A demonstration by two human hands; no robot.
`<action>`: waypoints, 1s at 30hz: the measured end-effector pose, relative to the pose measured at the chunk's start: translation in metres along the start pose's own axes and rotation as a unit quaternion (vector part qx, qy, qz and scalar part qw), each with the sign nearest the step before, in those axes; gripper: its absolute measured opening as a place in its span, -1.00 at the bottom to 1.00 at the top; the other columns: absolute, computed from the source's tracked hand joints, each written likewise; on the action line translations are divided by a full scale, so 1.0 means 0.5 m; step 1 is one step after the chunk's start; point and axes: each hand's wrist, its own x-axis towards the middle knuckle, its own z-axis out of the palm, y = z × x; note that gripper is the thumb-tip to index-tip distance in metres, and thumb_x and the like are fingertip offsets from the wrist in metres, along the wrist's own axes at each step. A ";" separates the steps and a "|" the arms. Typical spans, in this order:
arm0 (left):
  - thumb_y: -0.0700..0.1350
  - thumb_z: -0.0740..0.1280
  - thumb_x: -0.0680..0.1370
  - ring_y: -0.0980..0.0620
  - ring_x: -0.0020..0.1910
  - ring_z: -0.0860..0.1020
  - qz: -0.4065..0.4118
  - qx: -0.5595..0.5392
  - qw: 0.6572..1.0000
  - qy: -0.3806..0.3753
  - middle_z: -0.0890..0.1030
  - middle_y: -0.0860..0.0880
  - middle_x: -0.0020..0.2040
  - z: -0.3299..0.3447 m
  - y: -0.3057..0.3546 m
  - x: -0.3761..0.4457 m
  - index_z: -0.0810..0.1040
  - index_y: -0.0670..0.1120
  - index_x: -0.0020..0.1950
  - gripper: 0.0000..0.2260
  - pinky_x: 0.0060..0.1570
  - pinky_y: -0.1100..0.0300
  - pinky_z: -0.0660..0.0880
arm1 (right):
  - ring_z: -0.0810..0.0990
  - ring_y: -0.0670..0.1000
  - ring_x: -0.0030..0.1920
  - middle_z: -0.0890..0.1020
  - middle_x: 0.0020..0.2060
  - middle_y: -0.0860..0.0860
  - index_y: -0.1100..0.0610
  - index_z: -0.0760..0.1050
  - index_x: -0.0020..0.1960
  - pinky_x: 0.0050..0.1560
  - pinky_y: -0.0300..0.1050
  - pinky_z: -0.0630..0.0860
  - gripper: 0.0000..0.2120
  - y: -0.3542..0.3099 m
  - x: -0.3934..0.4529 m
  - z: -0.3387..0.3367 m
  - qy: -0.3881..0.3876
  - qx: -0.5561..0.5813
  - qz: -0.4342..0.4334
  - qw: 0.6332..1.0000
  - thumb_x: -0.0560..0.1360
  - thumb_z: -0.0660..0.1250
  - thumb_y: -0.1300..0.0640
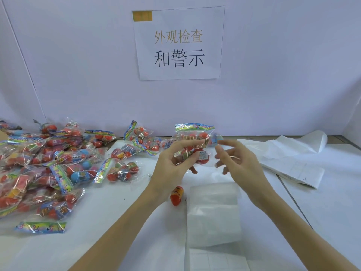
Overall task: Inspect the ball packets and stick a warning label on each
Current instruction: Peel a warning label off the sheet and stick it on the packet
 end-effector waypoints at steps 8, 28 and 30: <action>-0.21 0.51 0.56 -0.06 -0.10 0.69 0.006 0.000 1.000 0.005 0.62 -0.08 0.20 0.007 0.008 -0.003 0.39 0.33 0.52 -0.33 -0.12 0.14 0.65 | 0.75 0.05 -0.03 0.76 -0.01 0.07 0.08 0.72 0.14 -0.03 -0.22 0.62 -0.84 0.010 -0.005 0.002 -0.111 0.113 0.032 0.987 0.60 0.42 0.11; 0.04 0.43 0.62 0.22 -0.12 0.56 -0.081 0.370 0.925 -0.028 0.64 0.13 -0.07 -0.082 0.004 0.020 0.68 0.01 -0.03 -0.87 -0.10 0.36 0.47 | 0.53 -0.09 -0.12 0.59 0.14 -0.01 0.02 0.34 0.61 -0.15 -0.29 0.46 -0.41 -0.040 0.030 -0.126 -0.268 0.575 0.095 0.767 0.67 0.22 -0.25; 0.12 0.44 0.59 0.12 0.08 0.50 -0.091 0.467 0.871 -0.121 0.61 0.13 0.02 -0.088 0.001 0.015 0.71 0.06 0.05 -0.83 0.16 0.14 0.47 | 0.48 -0.08 -0.21 0.59 0.00 -0.03 0.10 0.51 0.49 -0.22 -0.26 0.44 -0.47 -0.028 0.031 -0.107 -0.239 0.528 0.115 0.807 0.65 0.28 -0.19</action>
